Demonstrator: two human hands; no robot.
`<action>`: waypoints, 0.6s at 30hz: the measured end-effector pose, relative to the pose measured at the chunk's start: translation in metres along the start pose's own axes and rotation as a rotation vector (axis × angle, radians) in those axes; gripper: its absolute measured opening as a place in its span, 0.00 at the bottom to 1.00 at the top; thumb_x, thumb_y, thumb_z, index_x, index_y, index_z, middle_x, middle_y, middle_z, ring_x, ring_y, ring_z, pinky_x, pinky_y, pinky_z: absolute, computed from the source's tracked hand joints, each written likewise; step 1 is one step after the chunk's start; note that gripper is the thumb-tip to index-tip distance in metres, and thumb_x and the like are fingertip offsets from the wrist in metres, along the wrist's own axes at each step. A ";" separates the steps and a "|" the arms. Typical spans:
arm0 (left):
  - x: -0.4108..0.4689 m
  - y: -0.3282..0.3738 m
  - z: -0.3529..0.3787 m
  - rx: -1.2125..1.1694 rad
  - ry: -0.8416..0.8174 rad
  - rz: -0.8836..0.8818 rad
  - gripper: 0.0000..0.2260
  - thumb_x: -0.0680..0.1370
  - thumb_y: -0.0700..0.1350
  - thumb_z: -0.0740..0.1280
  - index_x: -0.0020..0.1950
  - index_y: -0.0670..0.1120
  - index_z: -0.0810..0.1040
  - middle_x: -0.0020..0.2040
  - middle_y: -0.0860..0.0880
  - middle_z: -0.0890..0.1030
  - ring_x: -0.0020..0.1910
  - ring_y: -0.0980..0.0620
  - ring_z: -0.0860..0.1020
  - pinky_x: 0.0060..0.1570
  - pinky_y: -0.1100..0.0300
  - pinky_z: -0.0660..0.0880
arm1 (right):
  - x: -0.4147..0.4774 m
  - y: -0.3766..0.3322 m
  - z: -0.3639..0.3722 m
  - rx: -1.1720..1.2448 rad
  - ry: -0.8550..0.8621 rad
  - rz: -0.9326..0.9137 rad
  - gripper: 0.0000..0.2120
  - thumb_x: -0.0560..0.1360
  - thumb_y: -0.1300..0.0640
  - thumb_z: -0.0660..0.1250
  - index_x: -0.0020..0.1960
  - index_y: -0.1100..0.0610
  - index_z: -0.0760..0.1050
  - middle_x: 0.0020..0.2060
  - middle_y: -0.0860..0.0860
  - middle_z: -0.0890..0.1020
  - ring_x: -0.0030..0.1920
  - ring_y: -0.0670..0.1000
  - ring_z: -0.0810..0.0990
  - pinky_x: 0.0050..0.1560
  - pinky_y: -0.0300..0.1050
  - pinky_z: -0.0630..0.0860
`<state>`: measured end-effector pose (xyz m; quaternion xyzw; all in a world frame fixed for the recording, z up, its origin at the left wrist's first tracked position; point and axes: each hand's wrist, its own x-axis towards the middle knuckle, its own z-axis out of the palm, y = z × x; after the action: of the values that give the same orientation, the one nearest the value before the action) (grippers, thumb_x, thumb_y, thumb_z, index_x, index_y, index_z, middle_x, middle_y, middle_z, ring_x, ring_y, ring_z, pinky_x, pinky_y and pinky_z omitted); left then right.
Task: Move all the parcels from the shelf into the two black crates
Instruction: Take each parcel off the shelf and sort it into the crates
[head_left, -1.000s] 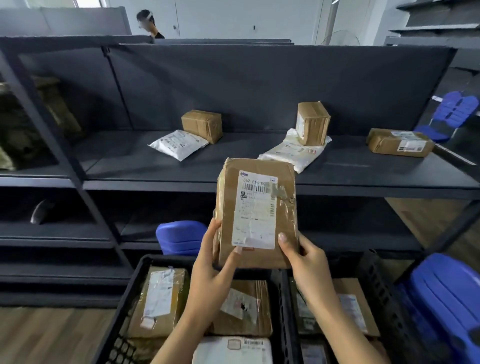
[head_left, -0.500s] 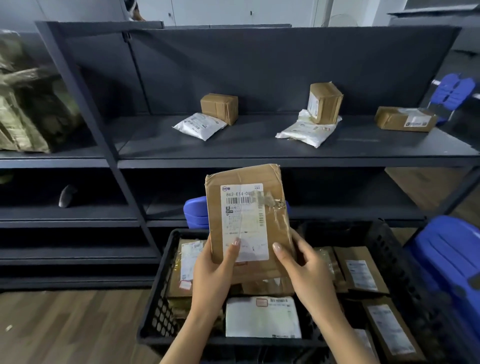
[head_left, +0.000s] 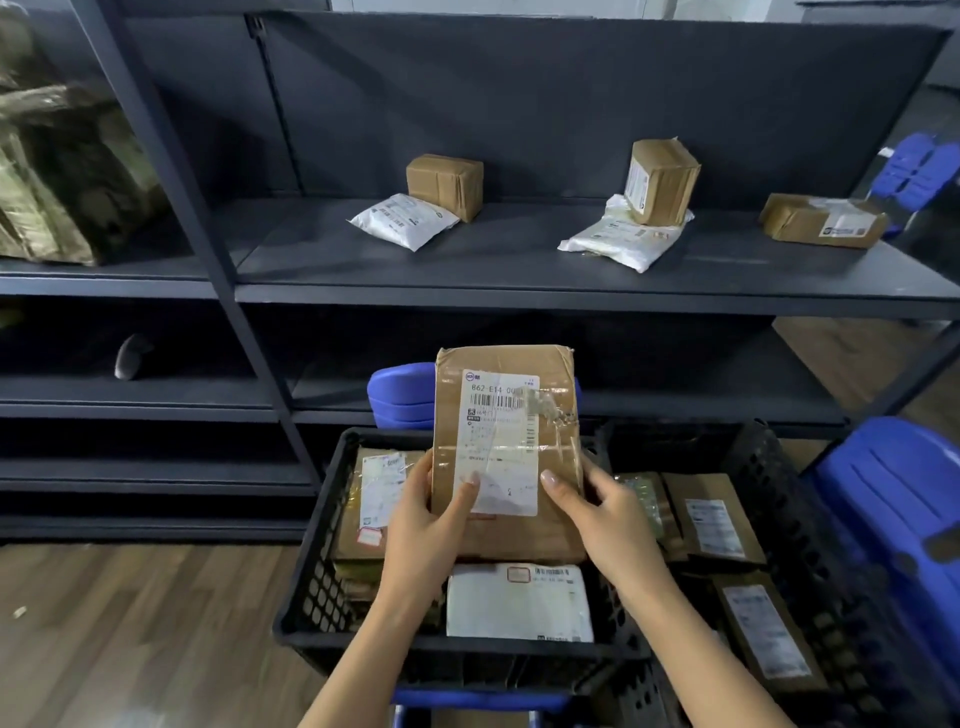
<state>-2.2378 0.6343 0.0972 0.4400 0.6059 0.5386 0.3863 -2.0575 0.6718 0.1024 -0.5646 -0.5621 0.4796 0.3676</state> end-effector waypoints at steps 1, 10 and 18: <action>0.005 -0.003 0.001 0.002 -0.016 -0.012 0.17 0.75 0.55 0.68 0.63 0.56 0.74 0.53 0.62 0.82 0.53 0.64 0.80 0.48 0.65 0.78 | 0.005 -0.001 -0.002 0.003 -0.002 0.008 0.23 0.72 0.42 0.69 0.66 0.43 0.73 0.45 0.35 0.84 0.46 0.37 0.82 0.49 0.36 0.78; 0.044 -0.019 0.013 0.091 -0.074 -0.178 0.16 0.78 0.53 0.64 0.65 0.56 0.73 0.54 0.62 0.80 0.52 0.64 0.78 0.49 0.63 0.76 | 0.044 0.010 -0.007 -0.016 0.004 0.076 0.14 0.74 0.45 0.69 0.59 0.43 0.75 0.46 0.38 0.83 0.48 0.42 0.82 0.52 0.44 0.78; 0.065 -0.037 0.030 0.201 -0.070 -0.264 0.17 0.78 0.51 0.65 0.67 0.53 0.75 0.46 0.62 0.79 0.42 0.66 0.76 0.34 0.73 0.70 | 0.066 0.034 -0.003 -0.036 0.024 0.195 0.21 0.76 0.46 0.67 0.67 0.51 0.73 0.55 0.47 0.82 0.53 0.48 0.81 0.58 0.50 0.77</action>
<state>-2.2343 0.7043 0.0571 0.4116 0.6954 0.4043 0.4284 -2.0513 0.7342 0.0619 -0.6290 -0.5084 0.4962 0.3158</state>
